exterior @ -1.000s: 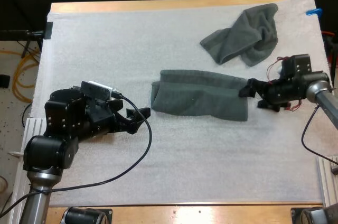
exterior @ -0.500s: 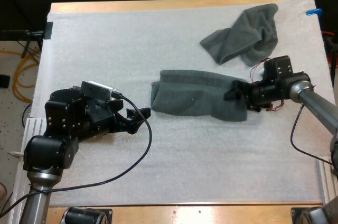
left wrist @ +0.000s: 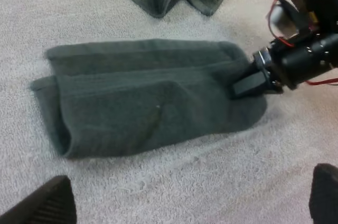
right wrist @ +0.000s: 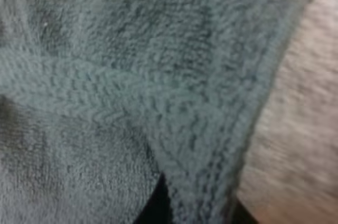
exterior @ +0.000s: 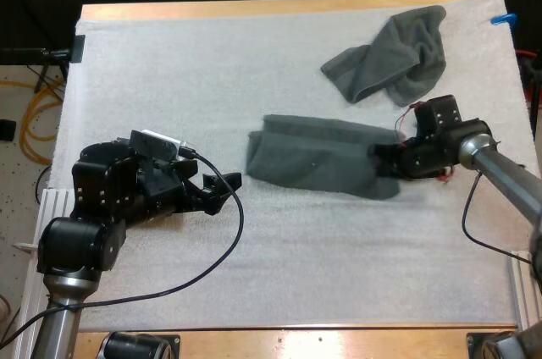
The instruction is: Pick towel from pile fold and stack
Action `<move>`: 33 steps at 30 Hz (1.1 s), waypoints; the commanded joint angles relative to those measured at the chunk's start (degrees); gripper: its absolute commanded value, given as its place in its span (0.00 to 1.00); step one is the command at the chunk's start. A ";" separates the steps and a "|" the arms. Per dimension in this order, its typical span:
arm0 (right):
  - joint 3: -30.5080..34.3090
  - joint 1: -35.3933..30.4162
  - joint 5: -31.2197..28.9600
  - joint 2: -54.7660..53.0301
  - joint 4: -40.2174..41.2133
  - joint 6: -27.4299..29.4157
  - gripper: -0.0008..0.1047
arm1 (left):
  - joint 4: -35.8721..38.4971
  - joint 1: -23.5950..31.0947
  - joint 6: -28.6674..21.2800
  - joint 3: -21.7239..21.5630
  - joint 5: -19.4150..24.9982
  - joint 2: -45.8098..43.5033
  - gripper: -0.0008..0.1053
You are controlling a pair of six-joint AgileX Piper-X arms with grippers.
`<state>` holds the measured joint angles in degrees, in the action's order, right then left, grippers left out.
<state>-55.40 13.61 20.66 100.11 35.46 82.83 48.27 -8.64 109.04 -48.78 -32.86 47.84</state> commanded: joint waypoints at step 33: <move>-0.78 10.05 -9.32 -8.61 1.05 -5.22 0.01 | -0.56 -0.02 0.50 -0.26 -0.73 -0.38 0.82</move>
<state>-55.69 23.60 9.93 91.49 37.37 78.56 48.27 -8.64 109.04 -48.78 -32.86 47.84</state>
